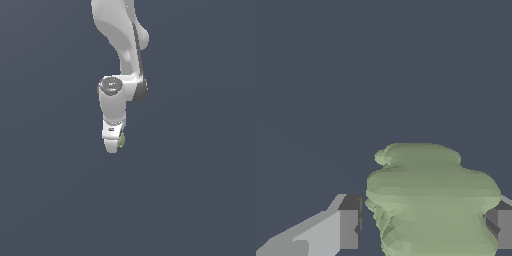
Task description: Pick up the object and move it to a goal position.
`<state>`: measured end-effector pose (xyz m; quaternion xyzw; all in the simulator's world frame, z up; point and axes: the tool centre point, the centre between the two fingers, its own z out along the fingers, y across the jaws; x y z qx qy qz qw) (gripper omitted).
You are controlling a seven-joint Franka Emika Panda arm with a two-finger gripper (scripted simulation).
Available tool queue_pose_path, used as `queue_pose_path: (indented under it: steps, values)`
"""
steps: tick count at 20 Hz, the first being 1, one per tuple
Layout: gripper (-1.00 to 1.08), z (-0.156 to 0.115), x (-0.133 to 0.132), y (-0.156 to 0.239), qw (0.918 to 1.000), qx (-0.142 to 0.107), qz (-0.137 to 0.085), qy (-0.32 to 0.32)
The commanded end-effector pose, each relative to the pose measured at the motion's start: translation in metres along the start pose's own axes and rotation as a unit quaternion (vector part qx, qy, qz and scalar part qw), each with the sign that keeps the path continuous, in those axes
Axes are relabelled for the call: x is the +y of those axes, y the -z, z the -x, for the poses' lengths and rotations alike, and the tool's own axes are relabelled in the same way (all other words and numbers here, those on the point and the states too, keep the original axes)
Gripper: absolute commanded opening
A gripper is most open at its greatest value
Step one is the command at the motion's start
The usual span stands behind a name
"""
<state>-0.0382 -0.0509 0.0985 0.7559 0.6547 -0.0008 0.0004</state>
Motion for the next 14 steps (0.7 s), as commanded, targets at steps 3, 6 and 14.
queue_pose_path:
  steps: [3,6,14]
  values:
    - [-1.0,0.018,-0.018,0.008,1.0,0.0,0.0,0.0]
    - [-1.0,0.027,-0.026,0.012,1.0,0.0,0.0,0.0]
    - [-1.0,0.036,-0.034,0.017,1.0,0.001,0.0,0.001]
